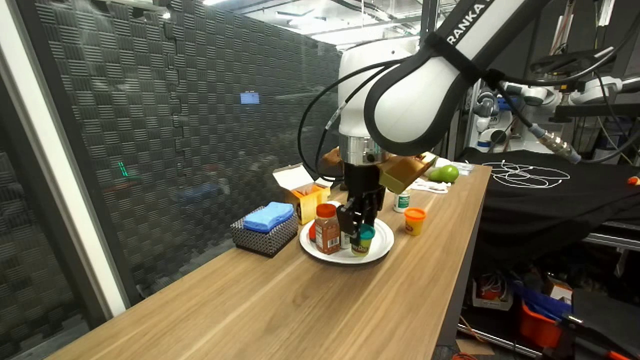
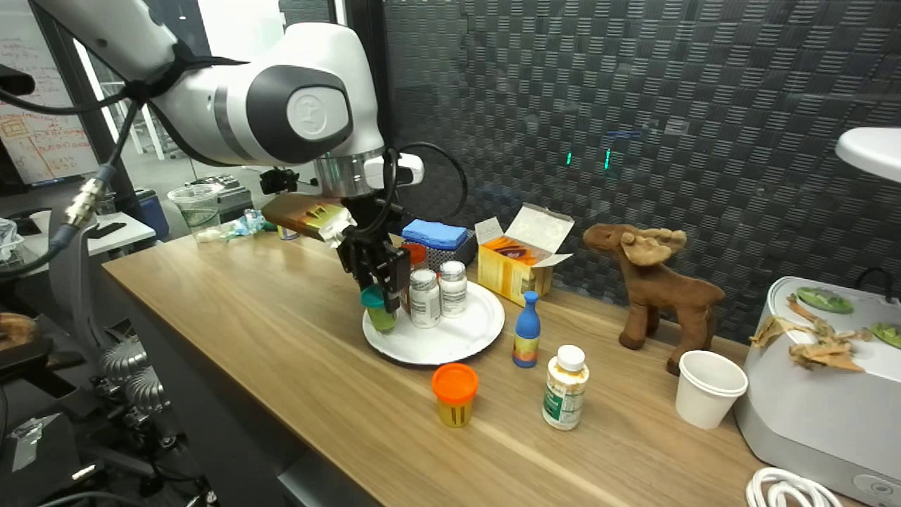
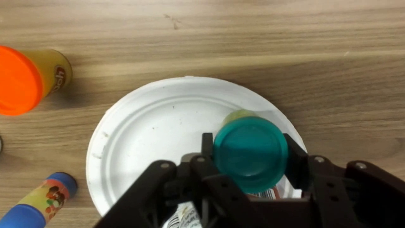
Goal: Place the strawberry and containers on the white plate
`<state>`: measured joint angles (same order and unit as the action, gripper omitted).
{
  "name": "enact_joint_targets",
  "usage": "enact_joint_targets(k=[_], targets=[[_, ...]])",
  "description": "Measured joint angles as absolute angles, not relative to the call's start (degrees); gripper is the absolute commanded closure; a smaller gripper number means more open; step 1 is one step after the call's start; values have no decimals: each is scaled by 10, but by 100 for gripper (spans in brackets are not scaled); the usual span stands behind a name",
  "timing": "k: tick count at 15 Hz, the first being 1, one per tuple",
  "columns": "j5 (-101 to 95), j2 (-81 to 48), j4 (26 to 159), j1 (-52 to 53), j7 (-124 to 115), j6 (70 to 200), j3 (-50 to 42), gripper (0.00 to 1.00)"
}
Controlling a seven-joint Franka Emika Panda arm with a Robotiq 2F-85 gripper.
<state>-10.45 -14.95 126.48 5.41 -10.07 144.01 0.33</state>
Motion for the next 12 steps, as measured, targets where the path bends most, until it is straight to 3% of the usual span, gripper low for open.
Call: enact_joint_targets(k=[12], targets=[[-125,-171,1251,58,-60,1470,6,72]])
